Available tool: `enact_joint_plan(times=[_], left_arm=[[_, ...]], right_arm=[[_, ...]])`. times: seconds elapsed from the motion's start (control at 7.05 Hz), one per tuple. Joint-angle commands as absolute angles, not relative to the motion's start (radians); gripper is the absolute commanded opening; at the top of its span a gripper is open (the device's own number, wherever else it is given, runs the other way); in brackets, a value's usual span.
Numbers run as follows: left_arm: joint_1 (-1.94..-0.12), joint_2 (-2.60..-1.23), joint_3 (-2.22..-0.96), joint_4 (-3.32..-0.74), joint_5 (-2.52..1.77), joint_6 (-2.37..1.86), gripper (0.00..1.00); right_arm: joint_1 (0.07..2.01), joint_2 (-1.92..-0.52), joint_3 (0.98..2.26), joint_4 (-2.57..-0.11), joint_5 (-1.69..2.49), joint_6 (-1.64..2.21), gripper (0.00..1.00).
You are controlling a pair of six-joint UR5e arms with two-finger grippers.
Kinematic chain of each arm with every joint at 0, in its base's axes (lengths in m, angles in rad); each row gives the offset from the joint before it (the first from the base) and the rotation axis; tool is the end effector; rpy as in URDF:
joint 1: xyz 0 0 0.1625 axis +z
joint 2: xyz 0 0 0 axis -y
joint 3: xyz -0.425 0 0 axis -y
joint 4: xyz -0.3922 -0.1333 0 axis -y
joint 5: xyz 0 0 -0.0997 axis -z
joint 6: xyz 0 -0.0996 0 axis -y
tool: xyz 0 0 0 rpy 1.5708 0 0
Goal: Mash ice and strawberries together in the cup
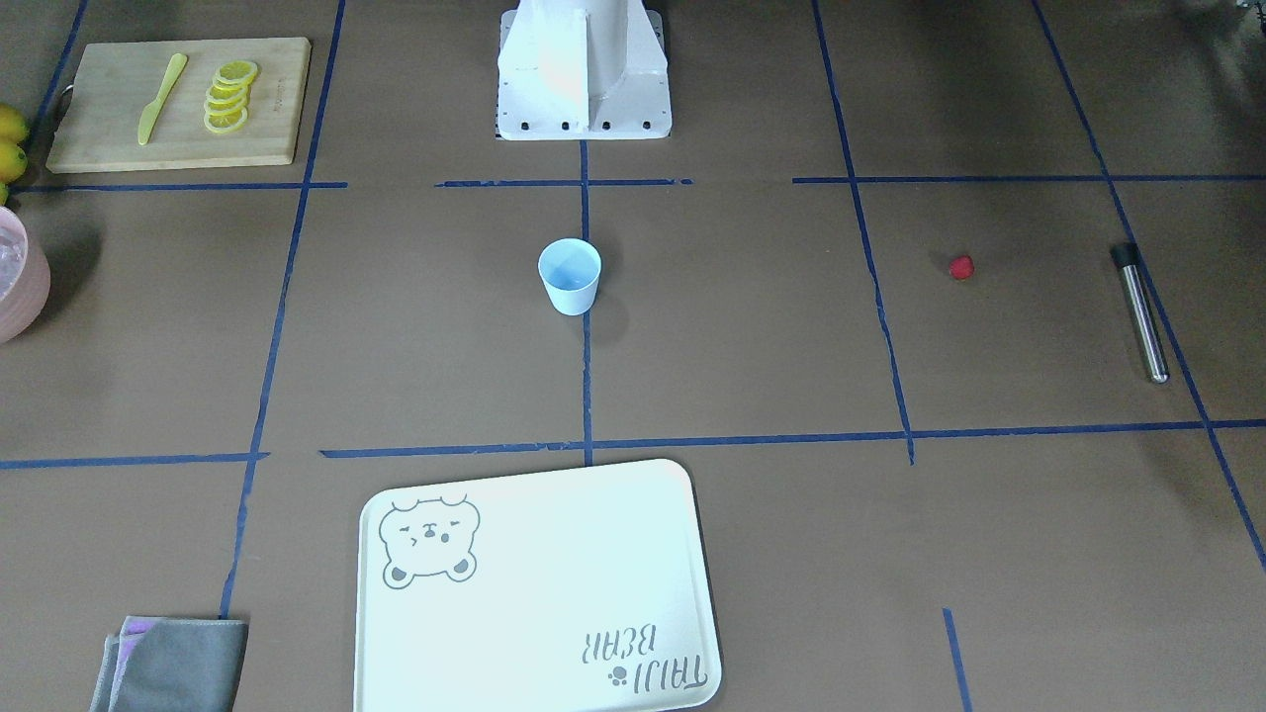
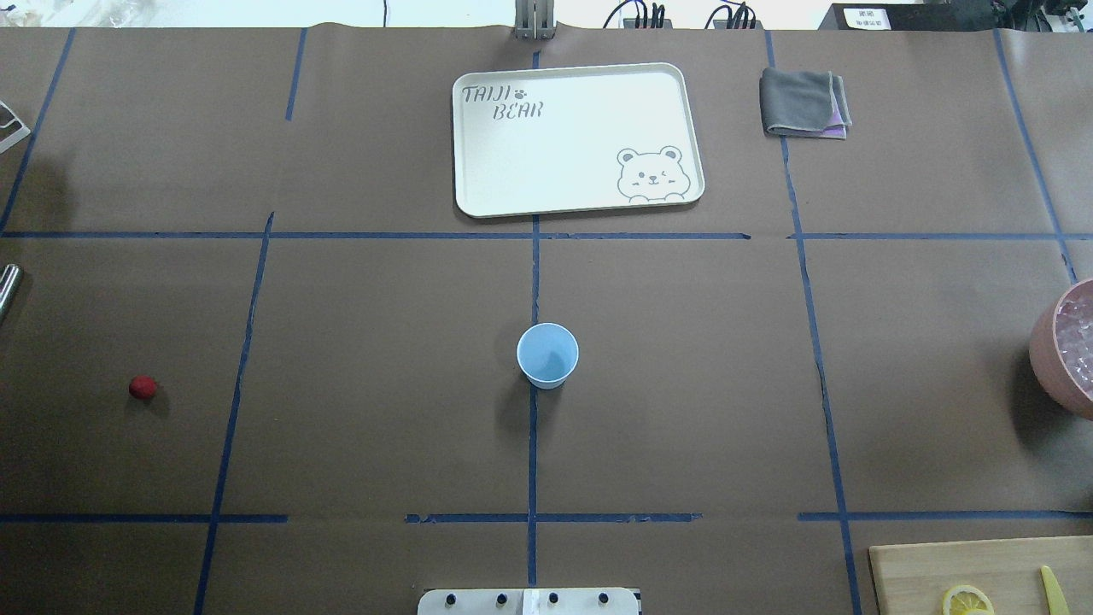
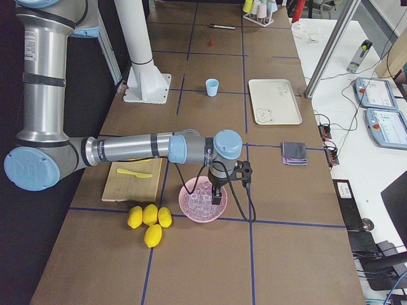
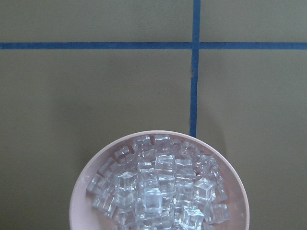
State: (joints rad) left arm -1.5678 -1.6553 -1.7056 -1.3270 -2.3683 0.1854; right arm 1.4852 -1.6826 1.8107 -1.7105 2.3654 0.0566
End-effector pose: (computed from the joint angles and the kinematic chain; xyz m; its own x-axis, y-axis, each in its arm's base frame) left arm -0.0605 -0.5168 0.5726 0.6860 0.1691 -0.7077 -0.1317 0.9854 0.1078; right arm 0.0243 -0.4442 0.6057 0.7024 0.0048 0.7117 0.0458 0.9976 -0.0519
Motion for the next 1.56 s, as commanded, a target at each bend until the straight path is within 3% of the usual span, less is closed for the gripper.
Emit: enact_joint_plan(times=[0.0,1.42], left_arm=[[-1.566,-1.645,-1.751,-1.327,-2.365,0.166,1.0],[-1.565,-1.623,-1.759,-1.319,-2.364,0.163,1.0]], right_arm=[[1.488,-1.684,1.819,-1.71,2.365,0.064,1.0],[1.471,-1.722,1.89,-1.69,2.387,0.206,0.99]])
